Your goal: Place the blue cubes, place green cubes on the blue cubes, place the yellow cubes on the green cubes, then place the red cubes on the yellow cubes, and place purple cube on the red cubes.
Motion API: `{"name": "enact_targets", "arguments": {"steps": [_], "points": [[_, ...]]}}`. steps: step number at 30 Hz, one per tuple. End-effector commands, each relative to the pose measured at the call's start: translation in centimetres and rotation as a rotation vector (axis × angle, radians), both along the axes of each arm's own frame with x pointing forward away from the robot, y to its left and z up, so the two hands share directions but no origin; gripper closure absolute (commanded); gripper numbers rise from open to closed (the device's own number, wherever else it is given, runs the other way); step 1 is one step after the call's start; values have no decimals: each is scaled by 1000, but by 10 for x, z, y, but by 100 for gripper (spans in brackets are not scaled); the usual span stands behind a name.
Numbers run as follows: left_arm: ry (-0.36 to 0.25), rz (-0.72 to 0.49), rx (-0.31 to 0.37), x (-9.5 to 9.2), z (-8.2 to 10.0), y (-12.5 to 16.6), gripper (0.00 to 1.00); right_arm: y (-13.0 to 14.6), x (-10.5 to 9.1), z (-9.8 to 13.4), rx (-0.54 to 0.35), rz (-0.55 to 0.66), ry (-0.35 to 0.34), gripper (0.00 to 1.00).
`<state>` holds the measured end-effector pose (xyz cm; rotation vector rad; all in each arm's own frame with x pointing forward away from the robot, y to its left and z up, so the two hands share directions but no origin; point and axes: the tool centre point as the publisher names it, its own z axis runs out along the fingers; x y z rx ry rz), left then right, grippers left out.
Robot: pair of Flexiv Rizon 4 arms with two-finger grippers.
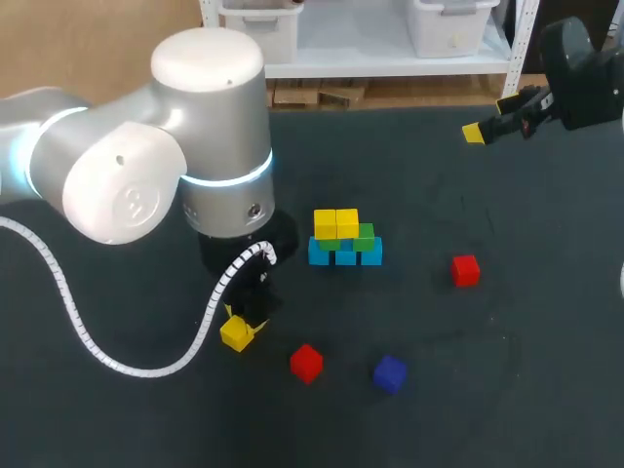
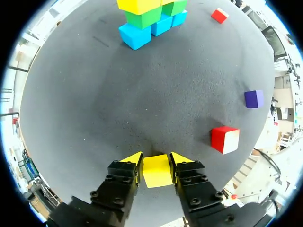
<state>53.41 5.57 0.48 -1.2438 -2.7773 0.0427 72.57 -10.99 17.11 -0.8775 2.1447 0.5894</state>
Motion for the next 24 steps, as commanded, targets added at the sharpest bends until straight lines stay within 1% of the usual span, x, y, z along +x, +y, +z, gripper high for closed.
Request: {"name": "enact_targets", "arguments": {"steps": [1, 6, 10, 12, 14, 18, 21, 24], "points": [[-8, -16, 8, 4, 7, -4, 100, 0, 0, 0, 3, 3, -1, 0], [-30, -82, 14, 9, 17, -9, 100, 0, 0, 0, 3, 3, -1, 0], [-50, -203, -6, 16, 33, -22, 100, 0, 0, 0, 3, 3, -1, 0], [-77, -286, 5, 23, 42, -32, 100, 0, 0, 0, 3, 3, -1, 0], [-102, -337, -19, 30, 53, -43, 100, 0, 0, 0, 3, 3, -1, 0], [-164, -487, -51, 45, 78, -71, 100, 0, 0, 0, 3, 3, -1, 0], [-191, -582, -72, 53, 95, -95, 100, 0, 0, 0, 3, 3, -1, 0], [-207, -640, -85, 62, 103, -109, 100, 0, 0, 0, 3, 3, -1, 0]]}}
